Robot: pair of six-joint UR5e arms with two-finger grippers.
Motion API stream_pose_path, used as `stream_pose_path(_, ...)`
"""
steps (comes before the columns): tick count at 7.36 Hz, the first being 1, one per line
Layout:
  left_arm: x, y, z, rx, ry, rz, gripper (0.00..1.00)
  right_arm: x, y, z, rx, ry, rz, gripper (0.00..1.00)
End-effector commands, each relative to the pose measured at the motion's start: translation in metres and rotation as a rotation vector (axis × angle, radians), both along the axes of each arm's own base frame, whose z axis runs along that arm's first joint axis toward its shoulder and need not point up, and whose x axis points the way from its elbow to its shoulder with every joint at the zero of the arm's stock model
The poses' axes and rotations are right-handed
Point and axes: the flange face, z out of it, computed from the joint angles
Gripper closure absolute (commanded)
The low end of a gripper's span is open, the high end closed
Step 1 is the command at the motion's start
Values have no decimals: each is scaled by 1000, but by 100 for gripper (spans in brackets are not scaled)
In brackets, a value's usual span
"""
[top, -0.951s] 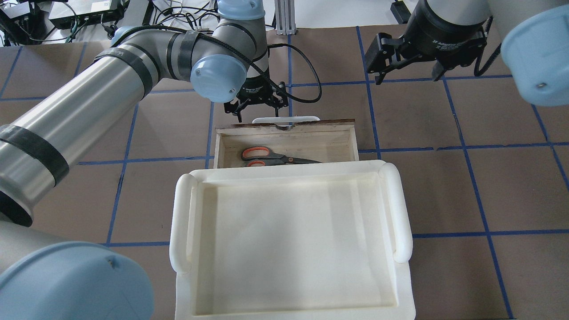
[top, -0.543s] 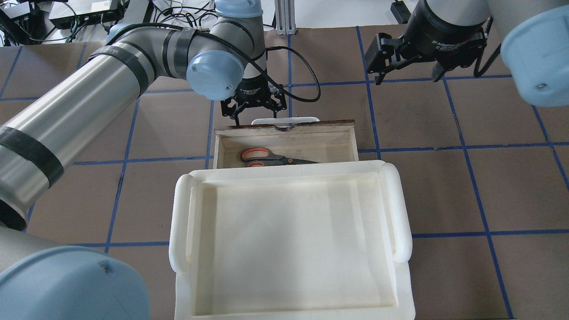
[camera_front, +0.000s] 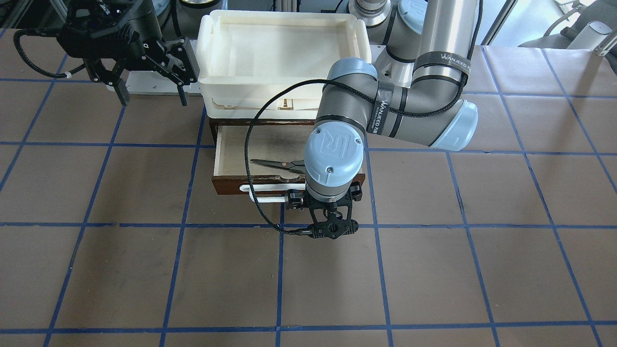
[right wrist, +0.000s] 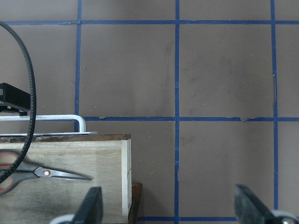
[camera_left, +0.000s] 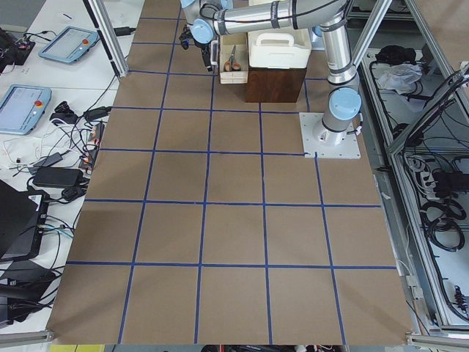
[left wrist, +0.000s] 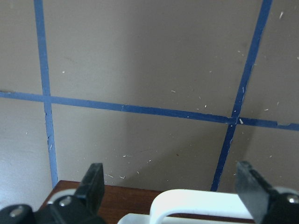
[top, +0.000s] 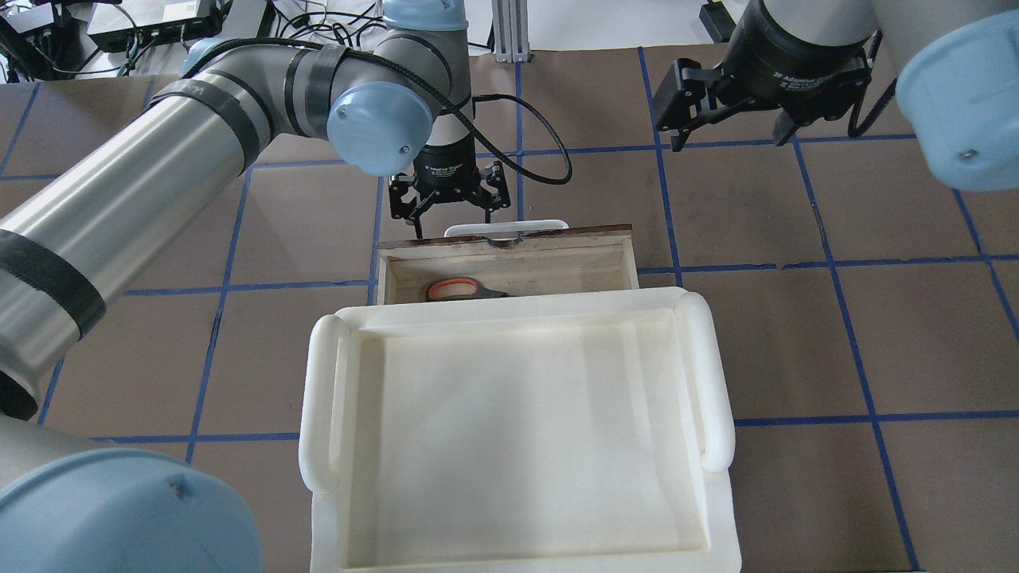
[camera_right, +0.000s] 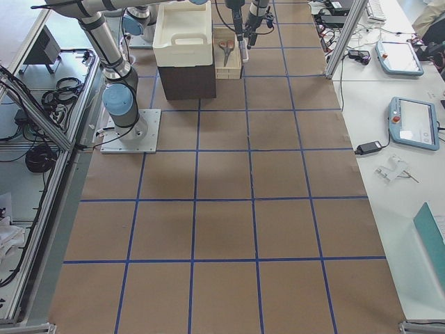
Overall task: Put scissors in drawer and close it
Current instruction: 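Lower the left gripper onto the drawer front near the white handle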
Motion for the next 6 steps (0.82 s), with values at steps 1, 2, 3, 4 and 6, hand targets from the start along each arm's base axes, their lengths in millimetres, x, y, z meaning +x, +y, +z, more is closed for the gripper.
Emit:
stream_pose_path(1, 2, 6, 1, 36, -10, 2, 0, 0, 0, 0, 2, -1, 0, 0)
stream_pose_path(2, 3, 7, 4, 38, -10, 2, 0, 0, 0, 0, -1, -1, -1, 0)
stream_pose_path(3, 1, 2, 6, 2, 3, 7, 0, 0, 0, 1, -3, 0, -1, 0)
stream_pose_path(4, -1, -3, -1, -7, 14, 11, 0, 0, 1, 1, -1, 0, -1, 0)
stream_pose_path(6, -2, 0, -3, 9, 12, 74, 0, 0, 0, 0, 2, 1, -1, 0)
